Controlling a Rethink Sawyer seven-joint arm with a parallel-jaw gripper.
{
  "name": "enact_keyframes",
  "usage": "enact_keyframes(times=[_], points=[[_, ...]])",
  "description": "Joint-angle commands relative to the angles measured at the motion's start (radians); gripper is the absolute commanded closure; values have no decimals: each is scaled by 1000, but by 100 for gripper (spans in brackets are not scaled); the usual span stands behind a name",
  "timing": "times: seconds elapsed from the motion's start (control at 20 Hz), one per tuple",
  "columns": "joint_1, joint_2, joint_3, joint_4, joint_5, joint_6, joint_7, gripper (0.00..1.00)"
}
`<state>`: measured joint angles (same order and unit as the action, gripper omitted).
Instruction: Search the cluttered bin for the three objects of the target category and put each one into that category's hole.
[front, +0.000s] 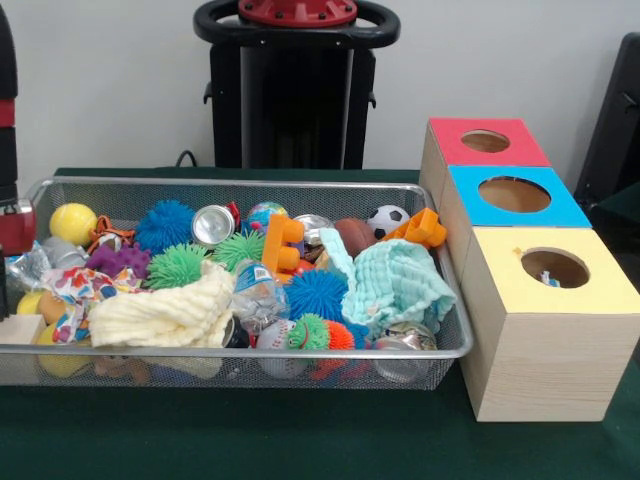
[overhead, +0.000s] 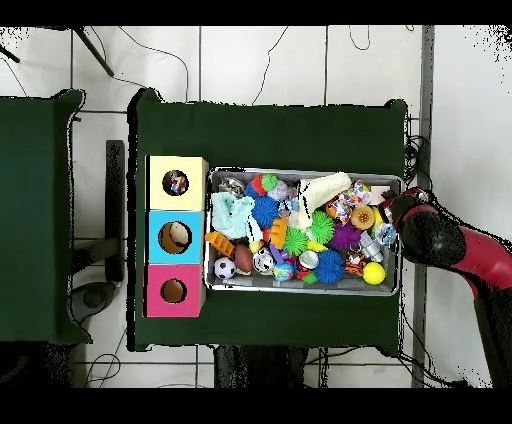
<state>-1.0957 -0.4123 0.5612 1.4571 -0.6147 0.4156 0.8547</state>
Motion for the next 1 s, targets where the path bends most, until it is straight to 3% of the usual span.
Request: enact_keyframes(times=[0.05, 0.6, 1.0], points=[[42, 39, -201, -91, 80, 168, 276, 100], [74, 66, -244, -152, 170, 260, 180, 100], [131, -41, -298, -120, 227, 369, 184, 100]])
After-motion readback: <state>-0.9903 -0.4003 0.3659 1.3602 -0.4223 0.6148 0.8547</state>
